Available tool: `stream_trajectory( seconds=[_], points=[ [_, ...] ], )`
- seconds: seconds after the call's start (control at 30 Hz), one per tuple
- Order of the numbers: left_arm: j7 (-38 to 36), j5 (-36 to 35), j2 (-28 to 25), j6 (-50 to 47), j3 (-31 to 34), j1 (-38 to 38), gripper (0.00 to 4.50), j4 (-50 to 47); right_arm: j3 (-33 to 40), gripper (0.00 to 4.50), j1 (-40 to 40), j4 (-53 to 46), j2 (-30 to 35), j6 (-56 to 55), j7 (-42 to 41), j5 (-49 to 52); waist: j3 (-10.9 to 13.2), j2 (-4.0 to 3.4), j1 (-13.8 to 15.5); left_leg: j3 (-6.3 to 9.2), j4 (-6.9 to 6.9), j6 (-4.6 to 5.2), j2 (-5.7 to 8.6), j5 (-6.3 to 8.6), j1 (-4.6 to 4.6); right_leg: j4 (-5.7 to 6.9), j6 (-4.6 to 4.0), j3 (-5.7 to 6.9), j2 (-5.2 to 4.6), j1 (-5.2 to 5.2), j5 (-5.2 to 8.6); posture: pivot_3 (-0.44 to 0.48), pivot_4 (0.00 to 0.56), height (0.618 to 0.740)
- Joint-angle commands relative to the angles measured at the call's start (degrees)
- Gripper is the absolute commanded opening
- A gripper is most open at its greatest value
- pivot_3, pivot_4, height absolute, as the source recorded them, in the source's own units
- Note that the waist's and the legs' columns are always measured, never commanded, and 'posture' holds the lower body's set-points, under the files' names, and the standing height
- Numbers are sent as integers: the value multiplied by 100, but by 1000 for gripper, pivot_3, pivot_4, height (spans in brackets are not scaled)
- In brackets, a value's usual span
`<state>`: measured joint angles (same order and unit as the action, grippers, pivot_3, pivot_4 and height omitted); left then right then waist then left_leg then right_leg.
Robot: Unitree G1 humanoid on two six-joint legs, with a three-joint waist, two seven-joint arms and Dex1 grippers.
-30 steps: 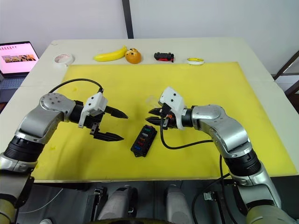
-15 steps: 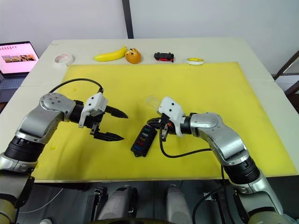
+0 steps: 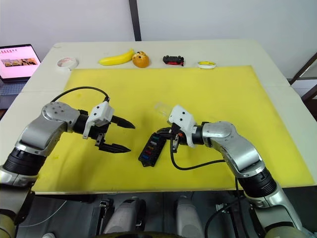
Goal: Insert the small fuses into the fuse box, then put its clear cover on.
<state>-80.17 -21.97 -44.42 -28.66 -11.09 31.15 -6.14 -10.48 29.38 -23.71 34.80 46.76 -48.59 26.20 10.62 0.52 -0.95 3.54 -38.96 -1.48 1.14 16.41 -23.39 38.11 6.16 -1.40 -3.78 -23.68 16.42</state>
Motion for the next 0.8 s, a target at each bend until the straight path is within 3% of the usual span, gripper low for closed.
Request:
stream_trajectory(
  seconds=[0.03, 0.13, 0.23, 0.33, 0.47, 0.6, 0.8],
  points=[
    [348, -457, -136, -537, 470, -347, 4500, -807, 621, 31, 442, -650, 75, 404, 55, 605, 0, 0, 0, 1, 1, 0, -1, 0, 0, 0, 0, 0, 0, -1, 0, 0, 150, 740],
    [842, -936, -143, -1225, 771, -914, 4500, -1633, 860, 31, 588, -832, 292, 588, 50, 811, 0, 0, 29, 6, 3, 0, -2, 1, 1, -2, 0, 2, -2, 3, 0, 0, 150, 740],
    [2056, -1388, 304, -1923, 1173, -1817, 4500, -2767, 1147, 31, 690, -937, 603, 740, -2, 1039, 0, -1, 30, 4, 0, 1, 2, 1, 1, -7, 0, 1, -11, 9, 0, 0, 150, 740],
    [3516, -1195, 1051, -2179, 1315, -2493, 4500, -3522, 1252, 31, 805, -941, 779, 815, 12, 1186, 0, 0, 39, 4, -3, 3, 7, 2, 2, -6, 0, 1, -33, 14, 0, 0, 150, 740],
    [4770, -918, 1715, -2314, 1100, -3149, 4500, -4172, 1247, 31, 1013, -845, 873, 842, 20, 1309, -2, -1, 34, 4, -2, 2, 6, 2, 7, -3, 1, 2, -33, 15, 0, 0, 150, 740],
    [5453, -575, 1952, -2185, 693, -3665, 4500, -4572, 1187, 31, 1250, -715, 912, 876, 7, 1390, -3, -3, 37, -1, -2, 2, 8, 2, 7, -5, 0, 3, -32, 15, -1, 0, 150, 740],
    [5955, -408, 2074, -2202, 275, -3870, 4500, -4790, 1166, 31, 1462, -579, 1031, 962, -84, 1505, -3, -3, 49, -2, -1, 2, 13, 2, 8, -8, -1, 5, -33, 18, 0, 0, 150, 740]
  ],
)
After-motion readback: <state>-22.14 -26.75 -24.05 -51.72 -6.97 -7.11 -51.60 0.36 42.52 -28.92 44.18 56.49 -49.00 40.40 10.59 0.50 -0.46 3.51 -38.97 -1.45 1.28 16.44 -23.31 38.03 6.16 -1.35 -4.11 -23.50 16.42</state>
